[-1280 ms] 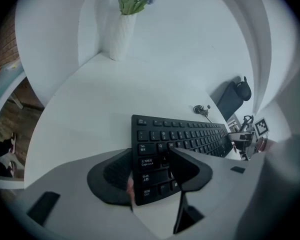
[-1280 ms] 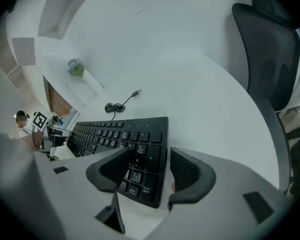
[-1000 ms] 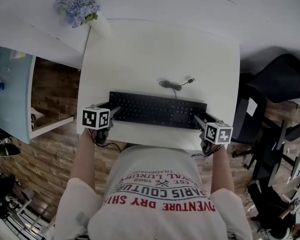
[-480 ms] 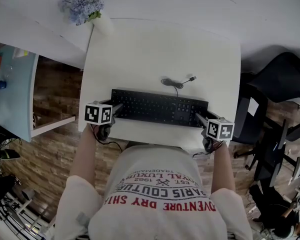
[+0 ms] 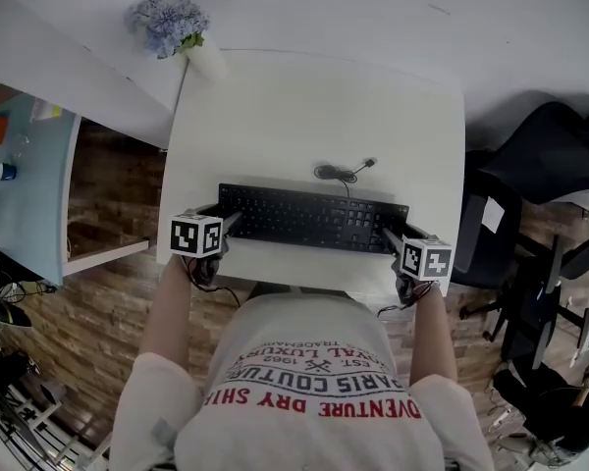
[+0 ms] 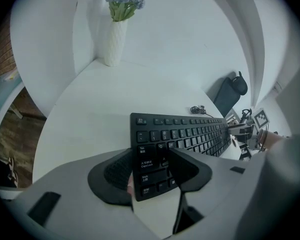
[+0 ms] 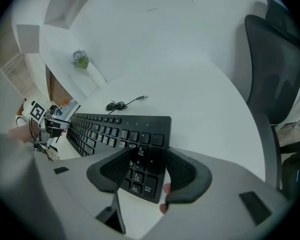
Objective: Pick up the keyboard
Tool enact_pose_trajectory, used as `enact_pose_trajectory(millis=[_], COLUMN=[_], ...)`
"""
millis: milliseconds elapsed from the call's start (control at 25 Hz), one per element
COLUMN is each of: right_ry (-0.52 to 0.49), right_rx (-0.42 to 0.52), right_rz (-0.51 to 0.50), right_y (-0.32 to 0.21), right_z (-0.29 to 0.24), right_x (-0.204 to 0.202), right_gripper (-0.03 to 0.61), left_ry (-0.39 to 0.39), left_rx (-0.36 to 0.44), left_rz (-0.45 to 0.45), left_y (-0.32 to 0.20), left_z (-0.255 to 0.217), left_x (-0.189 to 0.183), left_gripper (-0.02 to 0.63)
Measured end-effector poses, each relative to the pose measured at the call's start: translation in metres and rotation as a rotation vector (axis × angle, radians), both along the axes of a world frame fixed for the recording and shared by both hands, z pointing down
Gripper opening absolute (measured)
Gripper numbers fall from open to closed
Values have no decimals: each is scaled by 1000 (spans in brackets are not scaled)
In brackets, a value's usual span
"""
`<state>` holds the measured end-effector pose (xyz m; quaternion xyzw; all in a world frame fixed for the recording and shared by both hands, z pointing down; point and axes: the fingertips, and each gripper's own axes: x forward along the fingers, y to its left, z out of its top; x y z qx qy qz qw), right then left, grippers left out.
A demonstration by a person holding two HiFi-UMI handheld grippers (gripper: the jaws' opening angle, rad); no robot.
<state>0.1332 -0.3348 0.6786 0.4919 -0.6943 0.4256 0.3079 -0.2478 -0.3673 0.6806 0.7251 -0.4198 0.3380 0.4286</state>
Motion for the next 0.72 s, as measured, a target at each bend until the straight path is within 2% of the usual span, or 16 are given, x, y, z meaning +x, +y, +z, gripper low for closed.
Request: enact_pose_trajectory(millis=[120, 320, 720], right_ry=[35, 58, 80], right_rx=[21, 90, 281], right_rz=[8, 12, 27], right_y=[2, -9, -50], right_z=[-8, -33, -112], right_x=[2, 5, -1], right_gripper=[245, 244, 244], left_ry=[-13, -11, 7], left_rx=[27, 116, 299], left_rz=[6, 10, 15], left_y=[2, -10, -56], left_z=[-8, -34, -107], left_x=[1, 4, -1], left_gripper=[236, 236, 236])
